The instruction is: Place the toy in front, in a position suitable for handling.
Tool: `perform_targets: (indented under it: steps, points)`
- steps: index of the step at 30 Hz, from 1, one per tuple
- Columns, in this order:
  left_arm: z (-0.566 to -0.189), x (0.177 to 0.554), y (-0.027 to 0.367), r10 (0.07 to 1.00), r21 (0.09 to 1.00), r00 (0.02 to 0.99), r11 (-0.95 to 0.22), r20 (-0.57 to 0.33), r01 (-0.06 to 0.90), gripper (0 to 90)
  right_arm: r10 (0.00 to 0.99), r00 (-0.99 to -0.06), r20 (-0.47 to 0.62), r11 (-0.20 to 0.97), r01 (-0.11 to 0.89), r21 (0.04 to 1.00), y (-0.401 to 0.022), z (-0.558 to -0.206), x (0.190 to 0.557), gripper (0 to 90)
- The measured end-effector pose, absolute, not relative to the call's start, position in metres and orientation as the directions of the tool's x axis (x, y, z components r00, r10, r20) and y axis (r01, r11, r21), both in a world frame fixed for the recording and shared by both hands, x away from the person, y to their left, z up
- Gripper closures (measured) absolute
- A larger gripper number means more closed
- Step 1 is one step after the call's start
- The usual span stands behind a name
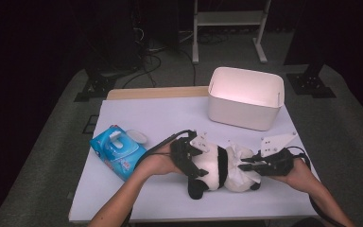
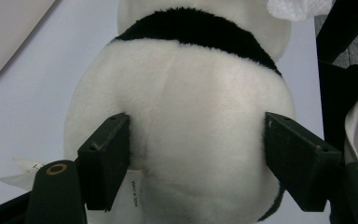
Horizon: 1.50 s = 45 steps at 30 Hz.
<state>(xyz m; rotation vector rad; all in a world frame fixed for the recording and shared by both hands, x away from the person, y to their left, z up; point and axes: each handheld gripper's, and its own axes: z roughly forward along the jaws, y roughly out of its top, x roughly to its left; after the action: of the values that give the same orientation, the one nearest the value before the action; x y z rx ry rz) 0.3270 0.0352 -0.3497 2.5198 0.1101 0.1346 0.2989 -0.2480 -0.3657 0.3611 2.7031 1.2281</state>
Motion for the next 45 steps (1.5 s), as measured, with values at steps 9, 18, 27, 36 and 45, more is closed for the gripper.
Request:
perform_targets:
  steps: [9,18,27,36,45]
  points:
    - [-0.352,0.329,0.037,0.109,0.599,0.992,-0.799,0.06,0.052,26.1,0.369,-0.929,0.011,0.6,0.247,0.761,-0.289,-0.374,0.292,79.7]
    - [-0.352,0.327,0.037,0.116,0.588,0.992,-0.806,0.054,0.062,26.1,0.378,-0.926,-0.01,0.615,0.243,0.75,-0.292,-0.372,0.295,79.6]
    - [-0.339,0.325,0.04,0.103,0.584,0.993,-0.811,0.065,0.046,25.7,0.311,-0.95,-0.011,0.632,0.198,0.749,-0.265,-0.366,0.304,79.4]
    - [-0.343,0.337,0.029,0.118,0.599,0.992,-0.798,0.047,0.067,25.9,0.323,-0.947,0.006,0.612,0.213,0.762,-0.265,-0.371,0.303,79.3]
    - [-0.348,0.328,0.027,0.099,0.577,0.993,-0.816,0.064,0.044,26.6,0.241,-0.97,-0.022,0.647,0.144,0.748,-0.228,-0.362,0.318,79.3]
